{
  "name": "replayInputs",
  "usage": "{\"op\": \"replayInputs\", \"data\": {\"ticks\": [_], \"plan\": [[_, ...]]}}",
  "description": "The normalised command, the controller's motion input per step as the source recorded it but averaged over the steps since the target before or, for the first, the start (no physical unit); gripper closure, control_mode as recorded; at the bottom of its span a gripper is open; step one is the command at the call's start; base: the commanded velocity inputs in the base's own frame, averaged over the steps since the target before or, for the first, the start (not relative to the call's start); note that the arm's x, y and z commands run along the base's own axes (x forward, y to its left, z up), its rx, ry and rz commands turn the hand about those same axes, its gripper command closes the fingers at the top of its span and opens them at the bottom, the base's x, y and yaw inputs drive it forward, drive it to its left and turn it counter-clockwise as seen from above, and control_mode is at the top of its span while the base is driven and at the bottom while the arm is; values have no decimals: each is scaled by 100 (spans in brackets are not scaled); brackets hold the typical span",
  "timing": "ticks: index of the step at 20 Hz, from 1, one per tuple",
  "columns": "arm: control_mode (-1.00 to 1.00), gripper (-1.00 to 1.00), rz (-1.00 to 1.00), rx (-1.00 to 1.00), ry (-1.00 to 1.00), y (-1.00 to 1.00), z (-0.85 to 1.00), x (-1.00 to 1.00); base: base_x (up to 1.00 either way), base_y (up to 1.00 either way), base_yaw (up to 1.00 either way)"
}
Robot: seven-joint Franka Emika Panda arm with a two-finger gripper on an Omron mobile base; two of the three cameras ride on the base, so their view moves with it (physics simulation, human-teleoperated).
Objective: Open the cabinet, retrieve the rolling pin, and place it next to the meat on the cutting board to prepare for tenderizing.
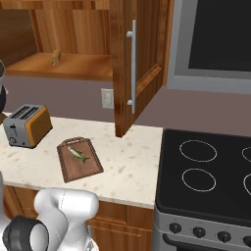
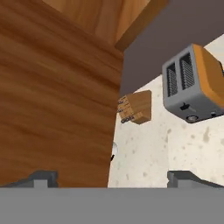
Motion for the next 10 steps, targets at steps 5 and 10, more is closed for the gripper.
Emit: {"op": "replayInputs", "data": {"ticks": [5, 10], "plan": [[-100, -100, 0, -23, -6, -26, 1, 23, 0, 0, 0], [-100, -100, 0, -26, -4, -39, 6, 12, 0, 0, 0]]}}
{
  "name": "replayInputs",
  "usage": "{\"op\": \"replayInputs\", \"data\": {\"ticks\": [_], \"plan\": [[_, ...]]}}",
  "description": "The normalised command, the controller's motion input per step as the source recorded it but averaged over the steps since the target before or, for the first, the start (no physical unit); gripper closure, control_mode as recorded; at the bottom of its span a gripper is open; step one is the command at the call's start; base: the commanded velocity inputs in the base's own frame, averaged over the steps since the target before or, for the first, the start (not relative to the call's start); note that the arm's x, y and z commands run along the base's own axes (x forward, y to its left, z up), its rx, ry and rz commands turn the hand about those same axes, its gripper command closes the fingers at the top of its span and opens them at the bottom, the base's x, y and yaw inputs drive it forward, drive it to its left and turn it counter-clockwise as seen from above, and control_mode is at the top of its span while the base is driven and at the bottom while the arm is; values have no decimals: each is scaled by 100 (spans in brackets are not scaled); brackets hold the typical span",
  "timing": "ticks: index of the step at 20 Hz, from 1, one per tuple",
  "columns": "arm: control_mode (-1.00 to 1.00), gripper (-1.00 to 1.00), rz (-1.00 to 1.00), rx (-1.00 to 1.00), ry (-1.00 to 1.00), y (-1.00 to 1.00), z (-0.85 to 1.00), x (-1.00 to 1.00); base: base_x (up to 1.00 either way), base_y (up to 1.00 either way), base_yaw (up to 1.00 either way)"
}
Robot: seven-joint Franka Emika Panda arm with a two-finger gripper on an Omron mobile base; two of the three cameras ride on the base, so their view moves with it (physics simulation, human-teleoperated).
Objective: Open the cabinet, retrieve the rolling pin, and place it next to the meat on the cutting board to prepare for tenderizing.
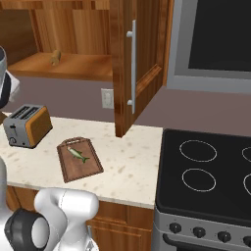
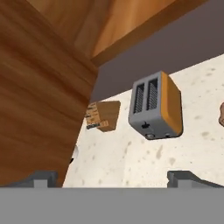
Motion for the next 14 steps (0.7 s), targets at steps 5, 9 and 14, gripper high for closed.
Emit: {"op": "replayInputs", "data": {"ticks": [5, 9, 14], "plan": [[-100, -100, 0, -24, -9, -42, 10, 9, 0, 0, 0], [-100, -100, 0, -20, -10, -37, 11, 23, 0, 0, 0], [-100, -100, 0, -19, -13, -33, 17, 26, 0, 0, 0]]}}
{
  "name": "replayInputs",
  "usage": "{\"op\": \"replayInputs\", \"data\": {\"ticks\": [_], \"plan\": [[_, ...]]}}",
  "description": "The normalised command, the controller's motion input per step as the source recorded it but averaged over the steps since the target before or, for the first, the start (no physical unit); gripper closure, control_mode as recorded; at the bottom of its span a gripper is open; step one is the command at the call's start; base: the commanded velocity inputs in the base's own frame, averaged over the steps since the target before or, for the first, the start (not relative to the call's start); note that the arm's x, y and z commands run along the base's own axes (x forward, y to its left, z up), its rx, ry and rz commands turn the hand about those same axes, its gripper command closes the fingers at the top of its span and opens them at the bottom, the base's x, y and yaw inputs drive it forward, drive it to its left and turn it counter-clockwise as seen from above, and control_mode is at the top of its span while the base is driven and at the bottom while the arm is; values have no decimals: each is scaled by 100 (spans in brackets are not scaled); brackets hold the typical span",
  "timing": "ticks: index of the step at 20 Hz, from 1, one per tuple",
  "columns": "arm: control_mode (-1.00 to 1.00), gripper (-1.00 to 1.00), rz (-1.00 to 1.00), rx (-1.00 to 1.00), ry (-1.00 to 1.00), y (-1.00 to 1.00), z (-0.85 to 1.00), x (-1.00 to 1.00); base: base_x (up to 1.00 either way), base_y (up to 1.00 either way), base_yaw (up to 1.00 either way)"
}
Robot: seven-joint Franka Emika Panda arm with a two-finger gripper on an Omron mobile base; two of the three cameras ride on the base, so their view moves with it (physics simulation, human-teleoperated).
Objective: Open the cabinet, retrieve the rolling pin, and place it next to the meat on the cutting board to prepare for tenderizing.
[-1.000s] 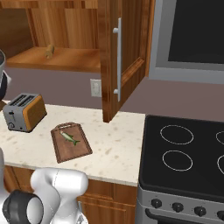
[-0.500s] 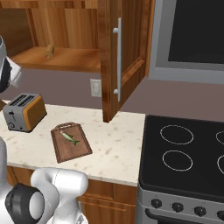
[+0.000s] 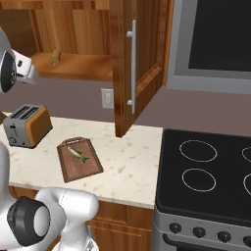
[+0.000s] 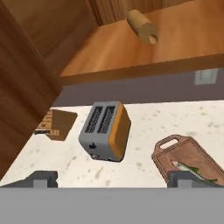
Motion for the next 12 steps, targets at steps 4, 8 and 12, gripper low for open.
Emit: {"op": "replayInputs", "data": {"ticks": [4, 8, 12], "plan": [[-100, -100, 0, -18, -14, -31, 16, 29, 0, 0, 0], [-100, -100, 0, -17, -13, -25, 12, 37, 0, 0, 0], [-100, -100, 0, -14, -12, -19, 5, 45, 0, 0, 0]]}}
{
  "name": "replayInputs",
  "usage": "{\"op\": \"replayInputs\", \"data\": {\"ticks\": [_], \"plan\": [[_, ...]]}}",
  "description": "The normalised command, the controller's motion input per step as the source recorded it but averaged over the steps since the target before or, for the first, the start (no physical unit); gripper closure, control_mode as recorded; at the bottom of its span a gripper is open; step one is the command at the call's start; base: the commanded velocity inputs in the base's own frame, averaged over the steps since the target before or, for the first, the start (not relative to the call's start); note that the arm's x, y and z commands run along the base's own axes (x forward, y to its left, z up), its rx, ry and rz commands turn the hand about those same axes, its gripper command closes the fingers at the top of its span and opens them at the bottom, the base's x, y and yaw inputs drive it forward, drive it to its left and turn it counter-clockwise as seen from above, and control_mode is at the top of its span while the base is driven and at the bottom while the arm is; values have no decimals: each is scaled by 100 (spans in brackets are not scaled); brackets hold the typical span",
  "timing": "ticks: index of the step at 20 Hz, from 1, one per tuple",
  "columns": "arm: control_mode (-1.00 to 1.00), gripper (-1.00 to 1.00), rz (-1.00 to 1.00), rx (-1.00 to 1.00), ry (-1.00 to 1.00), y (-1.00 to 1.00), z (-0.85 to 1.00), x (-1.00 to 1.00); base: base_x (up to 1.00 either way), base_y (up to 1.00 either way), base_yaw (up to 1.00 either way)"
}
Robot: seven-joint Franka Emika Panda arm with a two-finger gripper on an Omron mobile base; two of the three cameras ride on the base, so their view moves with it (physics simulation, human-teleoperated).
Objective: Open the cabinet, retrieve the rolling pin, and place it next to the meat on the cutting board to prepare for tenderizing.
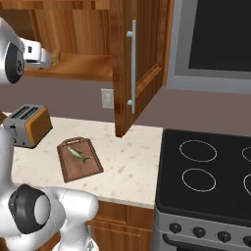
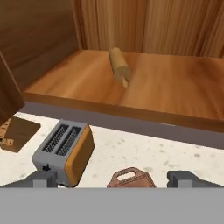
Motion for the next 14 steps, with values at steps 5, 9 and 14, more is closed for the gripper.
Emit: {"op": "replayInputs", "data": {"ticks": [5, 9, 14], "plan": [[-100, -100, 0, -9, -11, -7, 0, 47, 0, 0, 0], [-100, -100, 0, -3, -4, 0, 0, 50, 0, 0, 0], [-100, -100, 0, -1, 0, 4, 0, 49, 0, 0, 0]]}}
